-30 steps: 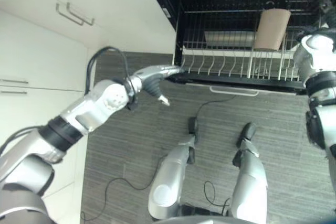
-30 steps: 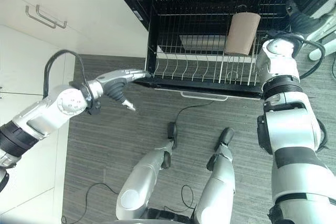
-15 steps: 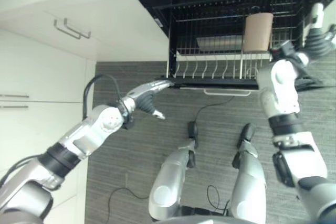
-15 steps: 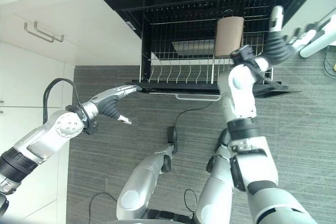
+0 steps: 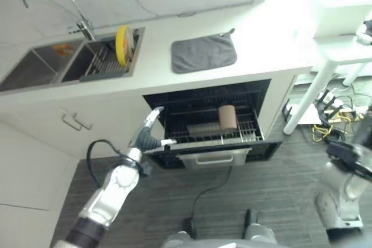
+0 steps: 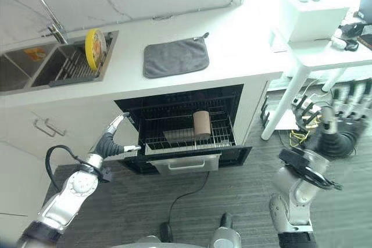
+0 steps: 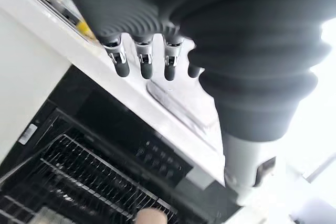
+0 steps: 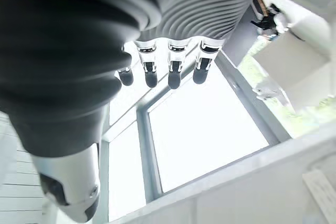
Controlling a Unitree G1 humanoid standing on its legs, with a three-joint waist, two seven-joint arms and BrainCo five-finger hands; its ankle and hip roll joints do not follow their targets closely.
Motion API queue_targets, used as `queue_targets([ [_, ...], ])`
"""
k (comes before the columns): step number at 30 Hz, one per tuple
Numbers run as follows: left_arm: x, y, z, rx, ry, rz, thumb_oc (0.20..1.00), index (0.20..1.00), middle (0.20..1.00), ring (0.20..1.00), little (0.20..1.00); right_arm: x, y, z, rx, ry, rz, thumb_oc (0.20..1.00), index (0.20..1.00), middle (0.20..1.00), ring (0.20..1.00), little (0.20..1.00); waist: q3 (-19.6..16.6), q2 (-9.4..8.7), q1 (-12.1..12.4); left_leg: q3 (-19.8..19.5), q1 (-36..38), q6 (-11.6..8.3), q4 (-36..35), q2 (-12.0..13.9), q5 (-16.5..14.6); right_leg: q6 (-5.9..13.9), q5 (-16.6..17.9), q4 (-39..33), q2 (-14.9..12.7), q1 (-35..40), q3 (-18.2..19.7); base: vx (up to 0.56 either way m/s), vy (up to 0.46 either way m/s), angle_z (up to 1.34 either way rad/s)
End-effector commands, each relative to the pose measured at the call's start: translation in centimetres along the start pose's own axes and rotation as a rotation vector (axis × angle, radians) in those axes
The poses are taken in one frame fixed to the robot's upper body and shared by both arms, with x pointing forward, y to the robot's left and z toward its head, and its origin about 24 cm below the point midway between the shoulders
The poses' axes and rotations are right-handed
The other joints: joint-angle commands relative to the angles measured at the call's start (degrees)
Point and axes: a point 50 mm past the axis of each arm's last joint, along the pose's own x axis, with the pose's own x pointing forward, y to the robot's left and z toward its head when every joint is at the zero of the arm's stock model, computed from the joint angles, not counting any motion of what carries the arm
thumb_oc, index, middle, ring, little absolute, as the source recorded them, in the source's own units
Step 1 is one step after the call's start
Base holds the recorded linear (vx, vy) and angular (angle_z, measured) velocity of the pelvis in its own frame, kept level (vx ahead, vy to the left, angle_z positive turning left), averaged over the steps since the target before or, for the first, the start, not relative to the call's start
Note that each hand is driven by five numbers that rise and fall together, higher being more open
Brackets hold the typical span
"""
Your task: Place the dishes in the dishwasher.
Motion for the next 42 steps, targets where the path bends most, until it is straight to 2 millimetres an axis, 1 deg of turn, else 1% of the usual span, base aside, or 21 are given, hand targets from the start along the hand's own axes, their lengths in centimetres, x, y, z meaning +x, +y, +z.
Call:
queue_targets([
  [1, 1.6, 2.8, 3.7, -0.109, -0.243, 0.117, 1.0, 1.0, 1.0, 1.0, 1.0, 1.7, 2.7, -0.1, 0.014, 0.006, 0.251, 1.0, 1.0, 1.0, 1.0, 1.0, 2.1, -2.65, 0.6, 1.0, 2.6, -2.44, 3.9, 0.5, -5.6, 4.78, -7.0, 0.5, -2.6, 5.3, 1.7, 0.0, 0.076, -0.01],
  [2, 1.8, 2.5, 4.0, -0.231, -0.267, 0.089, 1.0, 1.0, 1.0, 1.0, 1.0, 1.3, 3.4, -1.4, -0.027, 0.106, 0.364, 1.0, 1.0, 1.0, 1.0, 1.0, 1.0, -3.14, 0.8, 0.6, 3.2, -2.46, 4.0, 0.4, -6.0, 4.46, -7.4, 0.3, -2.3, 6.3, 1.6, -0.01, 0.054, 0.02],
  [3, 1.7, 2.5, 4.1, -0.283, -0.281, 0.09, 1.0, 1.0, 1.0, 1.0, 1.0, 1.2, 3.6, -1.7, -0.027, 0.144, 0.396, 1.0, 1.0, 1.0, 1.0, 1.0, 0.8, -3.26, 0.9, 0.5, 3.3, -2.43, 4.1, 0.4, -6.1, 4.39, -7.4, 0.3, -2.3, 6.5, 1.6, 0.02, 0.043, 0.0],
  [4, 1.6, 2.5, 4.2, -0.406, -0.291, 0.087, 1.0, 1.0, 1.0, 1.0, 1.0, 0.8, 3.9, -2.6, -0.041, 0.209, 0.472, 1.0, 1.0, 1.0, 1.0, 1.0, 0.3, -3.72, 1.4, 0.1, 3.7, -2.37, 4.5, 0.3, -6.5, 4.19, -7.7, 0.4, -2.3, 7.1, 1.3, 0.03, -0.001, -0.03],
  [5, 1.3, 2.7, 4.0, -0.603, -0.313, 0.111, 1.0, 1.0, 1.0, 1.0, 1.0, 0.1, 4.3, -3.5, -0.038, 0.283, 0.57, 1.0, 1.0, 1.0, 1.0, 1.0, -0.1, -4.31, 2.2, -0.5, 4.2, -2.31, 4.7, 0.1, -7.1, 4.08, -8.0, 0.5, -2.3, 8.0, 0.8, 0.04, -0.017, -0.04],
  [8, 0.6, 3.3, 3.4, -0.822, -0.353, 0.191, 1.0, 1.0, 1.0, 1.0, 1.0, -0.5, 4.6, -4.5, -0.054, 0.358, 0.635, 1.0, 1.0, 1.0, 1.0, 1.0, -0.8, -5.22, 3.5, -1.4, 4.4, -2.24, 4.8, -0.1, -7.2, 3.85, -7.9, 0.3, -2.5, 8.7, 0.0, 0.04, -0.045, 0.02],
  [9, 0.4, 3.5, 3.3, -0.849, -0.363, 0.219, 1.0, 1.0, 1.0, 1.0, 1.0, -0.6, 4.7, -4.8, -0.061, 0.373, 0.639, 1.0, 1.0, 1.0, 1.0, 1.0, -1.0, -5.52, 3.9, -1.7, 4.5, -2.32, 4.8, 0.0, -7.2, 3.78, -7.9, 0.3, -2.5, 9.0, -0.3, 0.05, -0.087, 0.07],
  [13, 0.4, 4.3, 3.4, -0.773, -0.373, 0.287, 1.0, 1.0, 1.0, 1.0, 1.0, -0.7, 4.7, -5.5, -0.113, 0.416, 0.641, 1.0, 1.0, 1.0, 1.0, 1.0, -1.3, -6.03, 4.9, -2.7, 4.9, -2.75, 4.1, 0.3, -6.8, 3.49, -8.2, 0.1, -2.3, 9.8, -1.3, 0.04, -0.071, 0.2],
  [19, -0.5, 7.0, 4.1, -0.582, -0.46, 0.391, 1.0, 1.0, 1.0, 1.0, 1.0, -0.5, 4.6, -5.3, -0.083, 0.389, 0.669, 1.0, 1.0, 1.0, 1.0, 1.0, -1.3, -5.22, 6.1, -3.4, 5.0, -3.91, 2.6, 1.3, -5.3, 3.37, -8.3, -0.8, -2.1, 10.7, -3.0, 0.0, -0.04, 0.12],
  [24, -1.1, 7.9, 4.9, -0.422, -0.505, 0.404, 1.0, 1.0, 1.0, 1.0, 1.0, -0.3, 5.2, -5.0, -0.083, 0.349, 0.692, 1.0, 1.0, 1.0, 1.0, 1.0, -1.6, -4.69, 6.8, -3.7, 4.8, -4.36, 2.4, 1.7, -4.8, 3.32, -8.2, -1.1, -2.0, 10.9, -3.8, -0.01, -0.017, 0.13],
  [28, -1.2, 8.3, 5.0, -0.31, -0.504, 0.384, 1.0, 1.0, 1.0, 1.0, 1.0, 0.0, 5.3, -4.8, -0.088, 0.333, 0.681, 1.0, 1.0, 1.0, 1.0, 1.0, -1.7, -4.35, 6.8, -3.5, 4.8, -4.57, 2.4, 2.0, -4.6, 3.35, -8.2, -1.2, -1.8, 10.9, -3.7, 0.0, -0.007, 0.03],
  [29, 2.5, 4.2, 6.6, -0.713, -0.554, 0.081, 1.0, 1.0, 1.0, 1.0, 1.0, 2.0, 7.9, -4.9, -0.029, 0.252, 0.731, 1.0, 1.0, 1.0, 1.0, 1.0, 1.5, -4.67, 5.9, -3.0, -0.6, -4.36, 8.1, -0.9, -6.8, 1.58, -9.3, 3.1, -0.5, 4.9, -4.5, 0.0, 0.0, 0.0],
  [32, 2.5, 3.8, 6.4, -0.72, -0.539, 0.053, 1.0, 1.0, 1.0, 1.0, 1.0, 2.0, 8.1, -4.7, -0.019, 0.215, 0.726, 1.0, 1.0, 1.0, 1.0, 1.0, 1.0, -4.69, 5.9, -4.2, -0.4, -3.91, 8.1, -1.8, -7.2, 1.52, -9.8, 2.8, 0.1, 5.5, -3.0, 0.07, 0.019, 0.02],
  [34, 2.6, 3.6, 6.2, -0.725, -0.517, 0.053, 1.0, 1.0, 1.0, 1.0, 1.0, 2.0, 8.0, -4.6, 0.035, 0.222, 0.689, 1.0, 1.0, 1.0, 1.0, 1.0, 0.7, -4.92, 5.7, -4.5, -0.7, -3.29, 9.7, -2.7, -8.3, 1.18, -10.5, 3.6, 0.5, 5.8, -2.0, 0.1, 0.04, 0.01],
  [35, 2.6, 3.5, 6.1, -0.729, -0.507, 0.056, 1.0, 1.0, 1.0, 1.0, 1.0, 1.7, 7.8, -4.8, 0.051, 0.255, 0.674, 1.0, 1.0, 1.0, 1.0, 1.0, 0.7, -5.25, 5.4, -3.9, -1.0, -2.7, 12.0, -3.6, -9.7, 0.92, -11.0, 4.3, 0.3, 5.9, -1.8, 0.13, 0.047, -0.01],
  [36, 2.5, 3.4, 6.1, -0.729, -0.506, 0.057, 1.0, 1.0, 1.0, 1.0, 1.0, 1.5, 7.6, -4.6, 0.024, 0.237, 0.666, 1.0, 1.0, 1.0, 1.0, 1.0, 0.7, -5.73, 5.3, -3.1, -1.9, -2.22, 15.6, -4.3, -11.4, 0.58, -11.4, 5.1, -0.2, 5.8, -1.8, 0.15, 0.058, 0.08],
  [37, 2.3, 3.4, 6.3, -0.728, -0.508, 0.049, 1.0, 1.0, 1.0, 1.0, 1.0, 1.3, 7.3, -4.2, -0.004, 0.209, 0.656, 1.0, 1.0, 1.0, 1.0, 1.0, 1.1, -6.44, 5.6, -3.0, -4.4, -2.25, 21.6, -5.0, -11.8, 0.12, -11.4, 5.5, -1.1, 6.1, -1.8, 0.08, 0.078, 0.12],
  [38, 2.1, 3.4, 6.5, -0.72, -0.512, 0.045, 1.0, 1.0, 1.0, 1.0, 1.0, 1.4, 7.2, -3.9, -0.02, 0.192, 0.652, 1.0, 1.0, 1.0, 1.0, 1.0, 1.5, -6.83, 6.0, -4.0, -6.8, -2.66, 26.4, -4.8, -11.6, -0.17, -11.3, 5.7, -1.8, 6.2, -1.8, 0.02, 0.108, 0.21],
  [39, 2.0, 3.4, 6.6, -0.713, -0.514, 0.046, 1.0, 1.0, 1.0, 1.0, 1.0, 1.6, 7.2, -3.8, -0.024, 0.183, 0.651, 1.0, 1.0, 1.0, 1.0, 1.0, 1.7, -6.77, 6.2, -4.8, -7.9, -2.95, 28.4, -4.5, -11.4, -0.24, -11.2, 5.9, -2.2, 5.9, -1.6, -0.01, 0.345, 0.19],
  [40, 1.8, 3.5, 6.6, -0.696, -0.515, 0.048, 1.0, 1.0, 1.0, 1.0, 1.0, 2.1, 7.3, -3.6, -0.023, 0.159, 0.65, 1.0, 1.0, 1.0, 1.0, 1.0, 2.1, -6.05, 6.3, -6.2, -8.1, -3.87, 27.4, -2.1, -10.2, 0.01, -11.6, 7.2, -2.9, 5.1, -0.4, -0.02, 0.481, 0.06],
  [42, 1.5, 4.1, 6.4, -0.703, -0.519, 0.071, 1.0, 1.0, 1.0, 1.0, 1.0, 2.6, 7.5, -3.3, -0.014, 0.138, 0.667, 1.0, 1.0, 1.0, 1.0, 1.0, 2.0, -4.53, 6.0, -8.1, -6.2, -5.18, 21.4, 2.2, -7.0, 1.01, -12.4, 8.9, -3.5, 3.9, 1.0, -0.02, 0.631, -0.25],
])
